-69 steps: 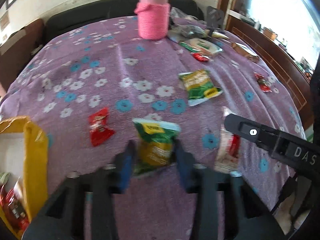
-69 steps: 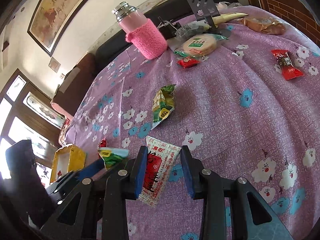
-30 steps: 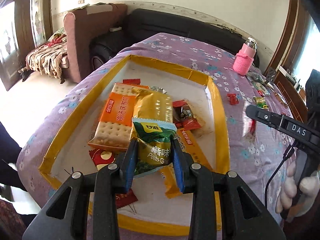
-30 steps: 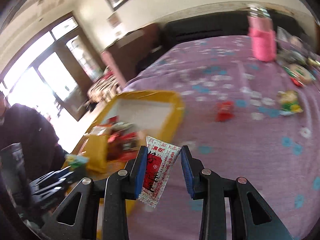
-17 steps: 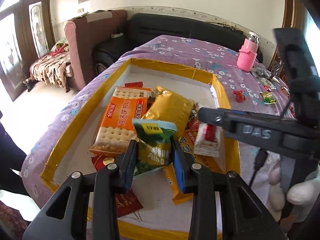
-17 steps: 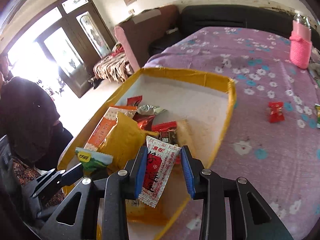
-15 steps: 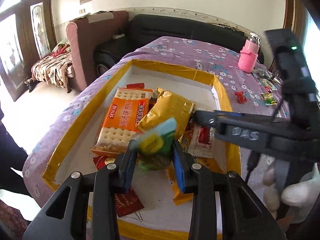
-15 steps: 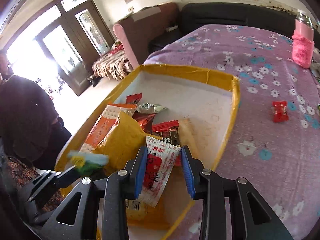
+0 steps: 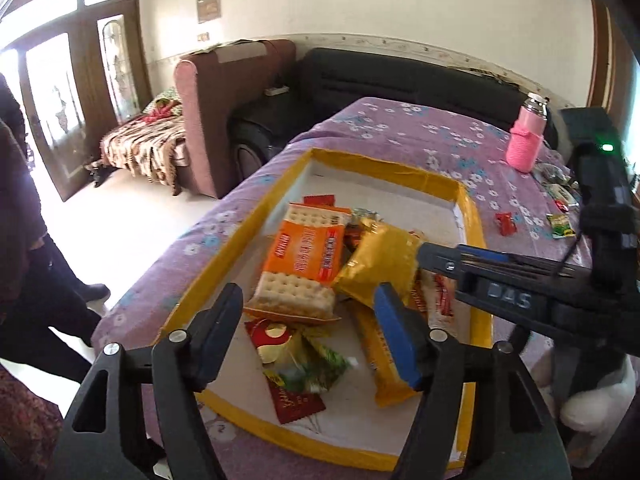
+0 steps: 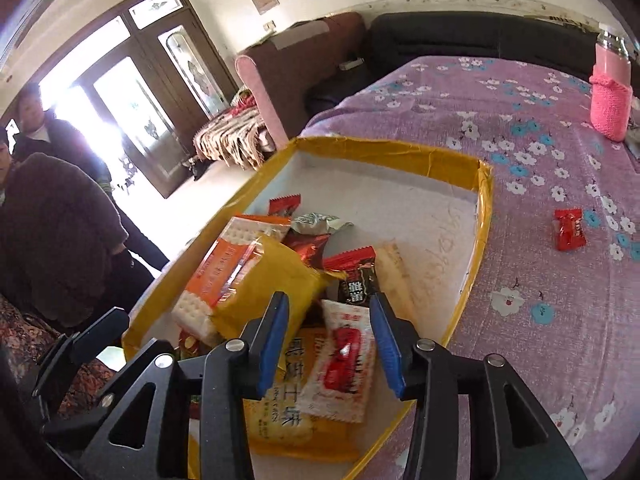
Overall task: Organize snacks
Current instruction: 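Lower the green pea pack with the left tool while the right tool lowers the sauce packet into the tray, then move both open tools back toward the remaining snacks on the table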
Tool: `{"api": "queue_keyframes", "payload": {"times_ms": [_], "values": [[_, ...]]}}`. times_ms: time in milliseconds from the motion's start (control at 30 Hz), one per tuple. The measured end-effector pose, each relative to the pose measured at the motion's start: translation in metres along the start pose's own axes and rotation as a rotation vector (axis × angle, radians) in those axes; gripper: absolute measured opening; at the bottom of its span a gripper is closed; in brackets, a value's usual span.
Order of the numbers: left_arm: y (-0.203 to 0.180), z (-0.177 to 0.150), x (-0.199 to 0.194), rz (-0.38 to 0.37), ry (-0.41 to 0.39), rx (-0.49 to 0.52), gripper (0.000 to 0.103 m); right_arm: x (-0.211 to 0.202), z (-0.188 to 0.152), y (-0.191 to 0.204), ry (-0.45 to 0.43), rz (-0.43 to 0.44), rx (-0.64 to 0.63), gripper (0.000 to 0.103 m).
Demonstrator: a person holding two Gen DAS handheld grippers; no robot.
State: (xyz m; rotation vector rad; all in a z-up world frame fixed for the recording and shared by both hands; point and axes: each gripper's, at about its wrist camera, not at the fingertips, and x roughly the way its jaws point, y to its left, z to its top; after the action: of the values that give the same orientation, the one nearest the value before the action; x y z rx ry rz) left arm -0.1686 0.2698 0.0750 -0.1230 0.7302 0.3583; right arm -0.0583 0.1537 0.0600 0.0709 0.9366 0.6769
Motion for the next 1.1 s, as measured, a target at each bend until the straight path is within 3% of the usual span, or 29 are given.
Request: {"api": "queue_keyframes", "payload": {"times_ms": [100,533,1100], "values": [[0.001,-0.001,-0.001,0.028,0.004,-0.008,0.075,-0.011,-0.002,0.004,-0.021,0.008,-0.007,0.047],[0.006,-0.003,-0.019,0.075,-0.035,-0.028,0.076,-0.025,-0.025,0.013,0.021,0.085,-0.033,0.048],[0.014,-0.006,-0.03,0.052,-0.049,-0.046,0.079,-0.061,-0.044,0.014,-0.056,0.023,-0.047,0.057]]}}
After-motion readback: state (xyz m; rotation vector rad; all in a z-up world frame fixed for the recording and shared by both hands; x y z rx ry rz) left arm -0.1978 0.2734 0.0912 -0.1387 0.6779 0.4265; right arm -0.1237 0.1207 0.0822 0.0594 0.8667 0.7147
